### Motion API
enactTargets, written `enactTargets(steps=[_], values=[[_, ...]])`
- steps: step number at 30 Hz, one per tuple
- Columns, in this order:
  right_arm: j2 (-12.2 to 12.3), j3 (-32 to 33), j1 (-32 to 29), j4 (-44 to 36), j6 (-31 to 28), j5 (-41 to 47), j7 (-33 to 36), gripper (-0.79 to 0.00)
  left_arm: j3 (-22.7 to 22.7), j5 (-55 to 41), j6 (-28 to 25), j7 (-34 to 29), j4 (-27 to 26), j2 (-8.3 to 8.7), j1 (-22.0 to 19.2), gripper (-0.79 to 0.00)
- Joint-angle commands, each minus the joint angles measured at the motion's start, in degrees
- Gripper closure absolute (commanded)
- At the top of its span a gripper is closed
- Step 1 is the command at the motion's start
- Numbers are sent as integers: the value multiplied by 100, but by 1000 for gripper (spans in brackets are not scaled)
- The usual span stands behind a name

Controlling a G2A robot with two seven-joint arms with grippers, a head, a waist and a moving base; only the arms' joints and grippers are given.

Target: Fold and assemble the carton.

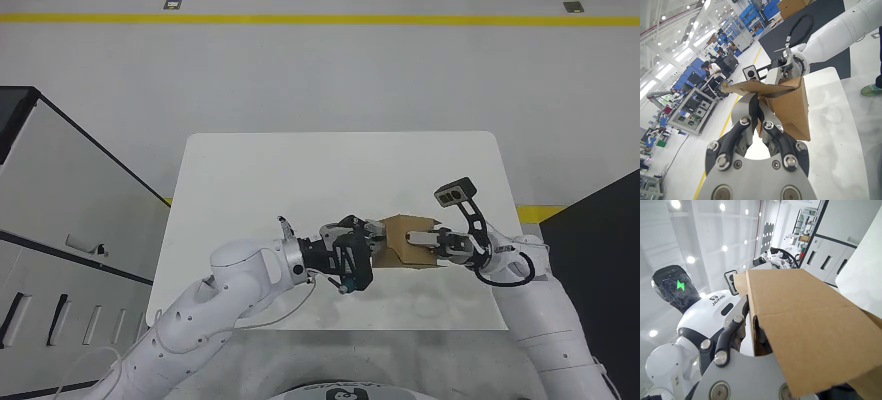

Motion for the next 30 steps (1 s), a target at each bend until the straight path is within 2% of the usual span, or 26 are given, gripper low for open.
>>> enactTargets(steps=[1,11,30], values=[[12,62,-41,-112,-59,-107,-58,0,-17,22,0,-17,-2,2,0,0],[60,231,-185,-312,-146,-317,-146,0,-125,99,-38,-11,-33,20,42,0],[105,67,-109,-308,-145,-517,-144,0,126,203,-248,132,71,-21,-124,0]])
